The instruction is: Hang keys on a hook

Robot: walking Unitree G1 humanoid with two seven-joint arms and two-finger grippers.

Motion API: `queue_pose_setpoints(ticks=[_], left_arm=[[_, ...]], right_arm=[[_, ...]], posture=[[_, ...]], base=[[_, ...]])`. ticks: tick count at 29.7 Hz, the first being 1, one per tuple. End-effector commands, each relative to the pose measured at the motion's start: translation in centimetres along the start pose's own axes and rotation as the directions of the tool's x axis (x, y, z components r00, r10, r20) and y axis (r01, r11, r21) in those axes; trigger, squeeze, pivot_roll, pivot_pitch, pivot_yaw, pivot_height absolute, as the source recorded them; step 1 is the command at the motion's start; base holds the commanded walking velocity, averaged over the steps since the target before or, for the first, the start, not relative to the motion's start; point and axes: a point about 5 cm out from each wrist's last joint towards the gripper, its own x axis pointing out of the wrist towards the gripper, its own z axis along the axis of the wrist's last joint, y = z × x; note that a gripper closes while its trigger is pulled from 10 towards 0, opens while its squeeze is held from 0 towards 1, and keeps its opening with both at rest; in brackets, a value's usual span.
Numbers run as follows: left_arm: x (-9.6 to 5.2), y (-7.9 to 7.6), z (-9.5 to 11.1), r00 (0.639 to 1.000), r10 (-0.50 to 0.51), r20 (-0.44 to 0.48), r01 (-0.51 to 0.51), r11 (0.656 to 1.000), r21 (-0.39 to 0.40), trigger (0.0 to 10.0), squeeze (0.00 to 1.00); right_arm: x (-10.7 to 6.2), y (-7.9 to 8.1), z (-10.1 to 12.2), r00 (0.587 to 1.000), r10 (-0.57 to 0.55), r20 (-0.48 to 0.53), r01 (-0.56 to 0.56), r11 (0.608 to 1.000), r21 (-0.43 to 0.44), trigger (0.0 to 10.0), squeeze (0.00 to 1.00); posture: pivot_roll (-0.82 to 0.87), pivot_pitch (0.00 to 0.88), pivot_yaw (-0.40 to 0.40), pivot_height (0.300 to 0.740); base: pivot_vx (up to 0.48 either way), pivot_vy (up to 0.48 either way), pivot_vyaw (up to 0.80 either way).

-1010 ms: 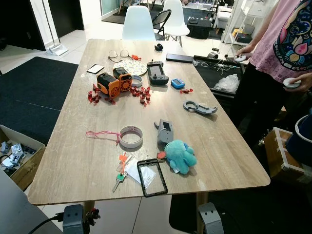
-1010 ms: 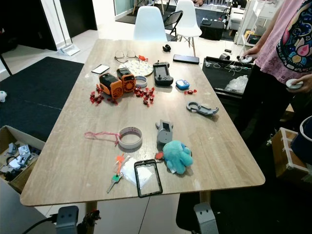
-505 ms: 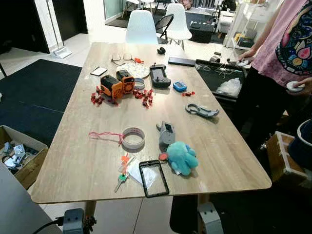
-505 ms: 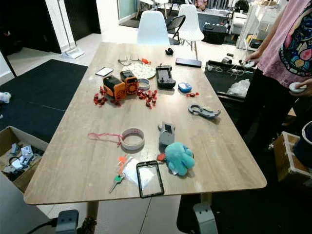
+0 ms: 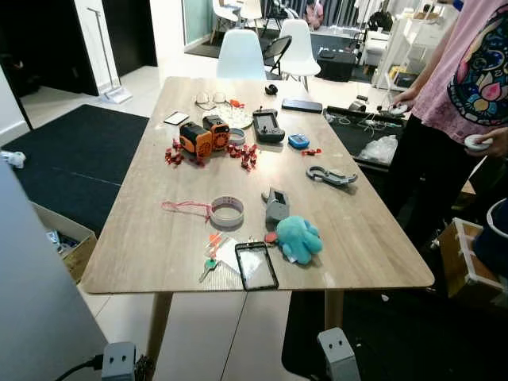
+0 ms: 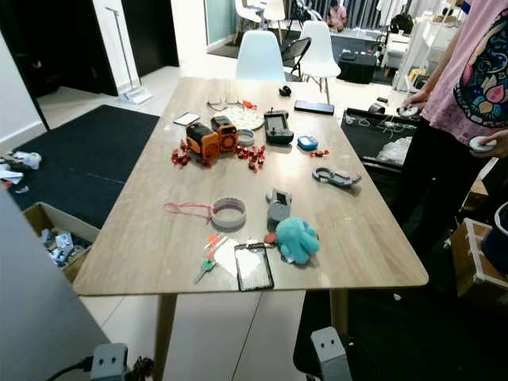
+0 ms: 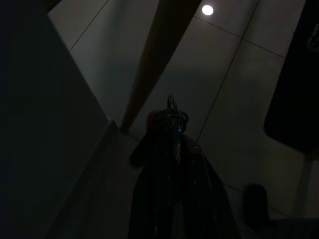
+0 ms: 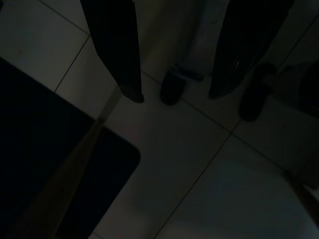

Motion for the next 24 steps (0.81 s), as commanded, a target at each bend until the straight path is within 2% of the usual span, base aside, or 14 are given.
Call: queue_pose_setpoints(ticks=[1,17,24], left_arm=[[-0.02,-0.58,-0.19,1.0,-0.013,0.005,0.013,1.0,-0.01,10.0,0.0],[0.01,-0.21,-0.02,1.0,-0.005,0.013,0.005,1.0,-0.014,10.0,0.0],[-0.03,-0.02,0.19,0.999,0.013,0.037,-0.012,1.0,-0.021,10.0,0.0]], right_arm=[[-0.1,0.08,-0.42,1.0,0.002,-0.016,-0.002,1.0,0.002,10.0,0.0],[0.0,0.34,-0.27,1.0,0.012,-0.014,-0.013,1.0,-0.005,10.0,0.0],[0.04,0.5,-0.27,1.0,0.016,-0.016,-0.016,1.0,-0.005,10.0,0.0]], posture=[[0.07,0.037,-0.062,0.74],[0.08,0.045,-0.06,0.74],[0.09,0.051,-0.063,0.74]], base=[[-0.364,0.0,0.0],[-0.356,0.0,0.0],[0.0,0.0,0.0]])
